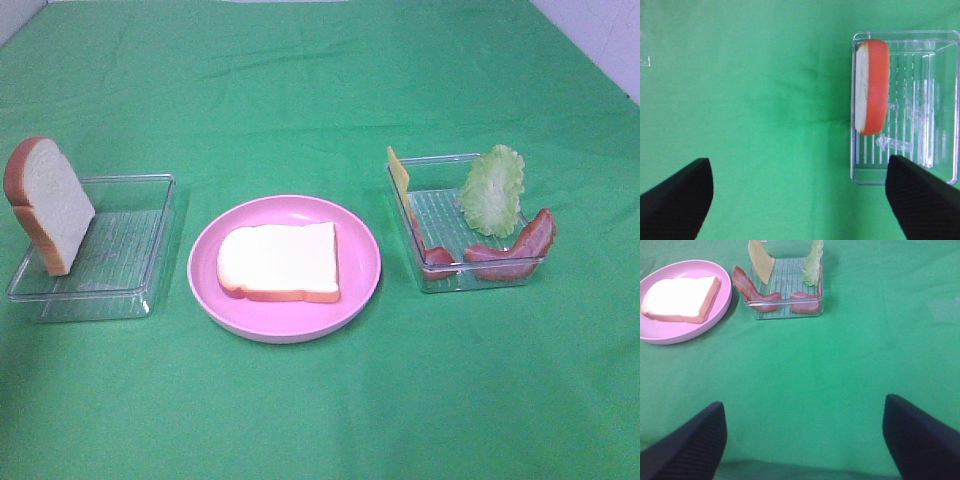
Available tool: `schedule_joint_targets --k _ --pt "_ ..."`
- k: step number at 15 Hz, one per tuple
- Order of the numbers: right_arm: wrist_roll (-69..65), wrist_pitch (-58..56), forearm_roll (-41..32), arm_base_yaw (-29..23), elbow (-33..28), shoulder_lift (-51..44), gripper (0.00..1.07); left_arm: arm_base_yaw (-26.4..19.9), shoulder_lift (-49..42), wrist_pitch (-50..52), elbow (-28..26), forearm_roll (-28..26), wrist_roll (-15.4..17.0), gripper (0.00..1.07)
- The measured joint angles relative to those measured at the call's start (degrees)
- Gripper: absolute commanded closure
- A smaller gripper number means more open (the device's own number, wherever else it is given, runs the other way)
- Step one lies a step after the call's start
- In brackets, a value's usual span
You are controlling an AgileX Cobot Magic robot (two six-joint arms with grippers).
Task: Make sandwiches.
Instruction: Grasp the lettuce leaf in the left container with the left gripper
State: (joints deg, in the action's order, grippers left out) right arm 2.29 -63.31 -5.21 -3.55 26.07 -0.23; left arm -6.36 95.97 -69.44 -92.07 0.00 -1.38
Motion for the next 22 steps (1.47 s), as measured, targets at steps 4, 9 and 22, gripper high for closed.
schedule_joint_targets --k 4,9,22 --pt "0.0 0.0 -0.11 0.0 0.0 0.0 0.26 0.0 -13.64 -0.06 14.5 -3.32 -1.83 0.21" --pt "0.0 0.0 -0.11 0.0 0.0 0.0 0.26 0.0 -43.43 2.52 37.53 -3.72 -3.38 0.21" --pt "0.0 0.0 -0.11 0.0 0.0 0.0 0.26 0.0 -96.09 5.04 61.08 -3.95 -7.22 0.21"
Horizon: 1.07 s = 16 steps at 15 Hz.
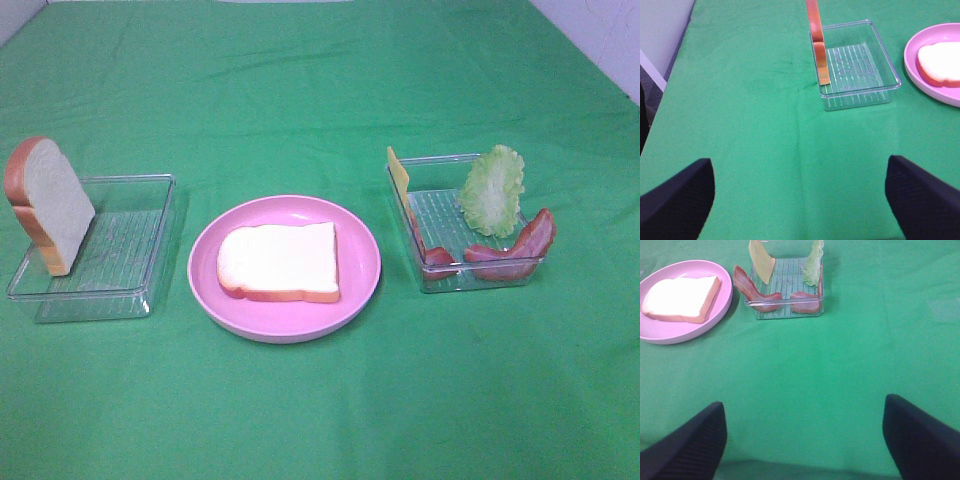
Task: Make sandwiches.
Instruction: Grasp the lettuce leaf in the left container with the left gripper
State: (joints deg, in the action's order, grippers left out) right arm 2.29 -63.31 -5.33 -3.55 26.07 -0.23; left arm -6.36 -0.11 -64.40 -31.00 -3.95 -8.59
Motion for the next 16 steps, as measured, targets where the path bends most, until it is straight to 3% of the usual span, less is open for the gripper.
schedule_joint_targets --k 7,16 --pt "1.09 0.0 2.12 0.0 0.0 0.0 0.26 4.93 -0.23 1.6 1.32 -0.34 4.35 0.22" --pt "1.15 0.0 2.06 0.0 0.0 0.0 0.26 5.1 -0.23 1.66 1.32 0.0 4.58 0.22"
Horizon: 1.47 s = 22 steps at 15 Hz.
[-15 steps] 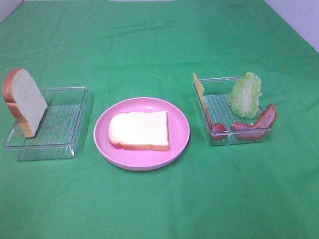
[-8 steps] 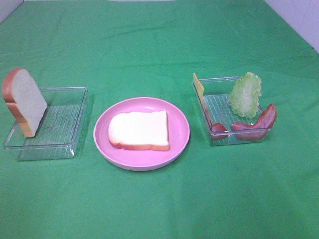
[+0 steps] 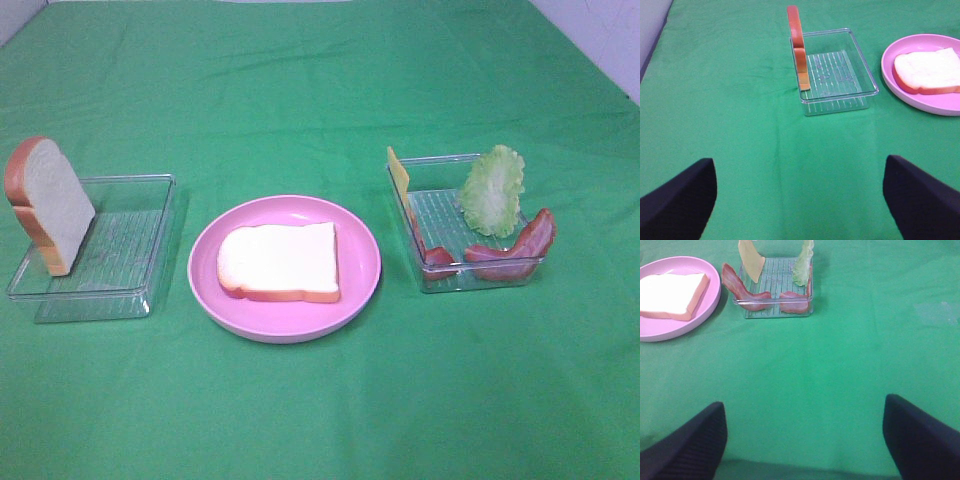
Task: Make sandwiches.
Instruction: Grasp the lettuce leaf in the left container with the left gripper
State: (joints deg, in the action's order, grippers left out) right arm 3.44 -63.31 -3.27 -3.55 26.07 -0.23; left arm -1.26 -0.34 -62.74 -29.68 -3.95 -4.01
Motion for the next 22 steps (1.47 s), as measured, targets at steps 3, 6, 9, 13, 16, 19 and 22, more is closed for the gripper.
schedule_joint_targets --k 3,6,9,13,16,19,22 --pt "-2.75 -1.6 0.0 0.0 3.09 12.49 0.26 0.0 0.0 0.0 0.0 0.0 0.0 0.22" --pt "-2.98 -2.35 -0.11 0.0 9.34 28.19 0.26 0.0 0.0 0.0 0.0 0.0 0.0 0.22" --pt "-2.98 -2.41 -0.29 0.0 20.4 47.73 0.26 0.0 0.0 0.0 0.0 0.0 0.0 0.22" --pt "-3.04 -1.72 -0.63 0.0 36.73 70.82 0.26 0.0 0.0 0.0 0.0 0.0 0.0 0.22" --pt "-3.04 -0.69 -0.69 0.0 47.67 83.88 0.26 0.0 0.0 0.0 0.0 0.0 0.0 0.22" --pt "-2.92 0.06 -0.69 0.0 59.07 97.46 0.26 0.0 0.0 0.0 0.0 0.0 0.0 0.22" --pt "-2.29 0.46 -0.63 0.0 66.92 106.34 0.26 0.0 0.0 0.11 0.0 0.0 0.0 0.22"
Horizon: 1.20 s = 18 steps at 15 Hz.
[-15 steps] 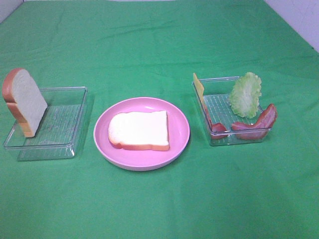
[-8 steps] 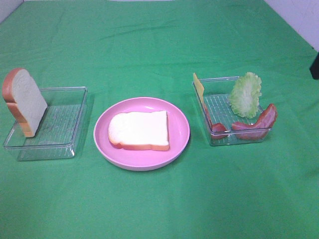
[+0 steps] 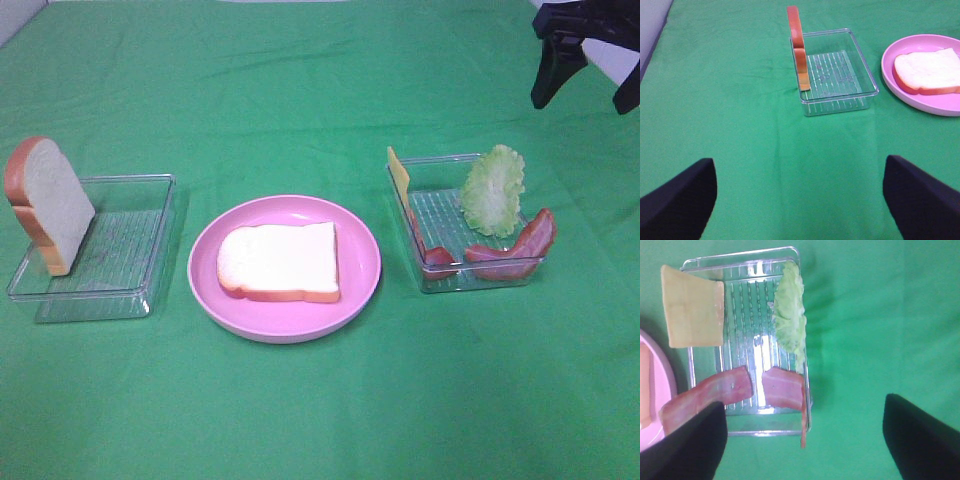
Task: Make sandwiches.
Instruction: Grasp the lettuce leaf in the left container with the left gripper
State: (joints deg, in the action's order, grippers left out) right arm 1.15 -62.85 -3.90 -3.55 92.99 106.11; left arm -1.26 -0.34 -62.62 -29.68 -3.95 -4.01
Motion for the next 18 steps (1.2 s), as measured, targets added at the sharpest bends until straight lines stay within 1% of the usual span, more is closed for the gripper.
schedule_joint_targets --k 3,6,7,12,16,18 --pt "2.12 0.0 -0.06 0.0 5.27 6.42 0.26 0.0 0.0 0.0 0.0 0.0 0.0 0.22" --pt "2.69 0.11 -0.06 0.0 7.96 10.37 0.26 0.0 0.0 0.0 0.0 0.0 0.0 0.22" --pt "2.69 0.4 -0.34 0.0 9.17 13.06 0.27 0.0 0.0 0.0 0.0 0.0 0.0 0.22" --pt "4.3 2.18 -5.44 0.0 9.17 17.19 0.27 0.0 0.0 0.06 0.0 0.0 0.0 0.23" --pt "4.3 3.44 -6.36 0.0 9.17 19.71 0.27 0.0 0.0 0.06 0.0 0.0 0.06 0.23" --pt "5.5 4.13 -6.36 0.0 9.17 20.11 0.32 0.0 0.0 0.06 0.0 0.06 0.06 0.23"
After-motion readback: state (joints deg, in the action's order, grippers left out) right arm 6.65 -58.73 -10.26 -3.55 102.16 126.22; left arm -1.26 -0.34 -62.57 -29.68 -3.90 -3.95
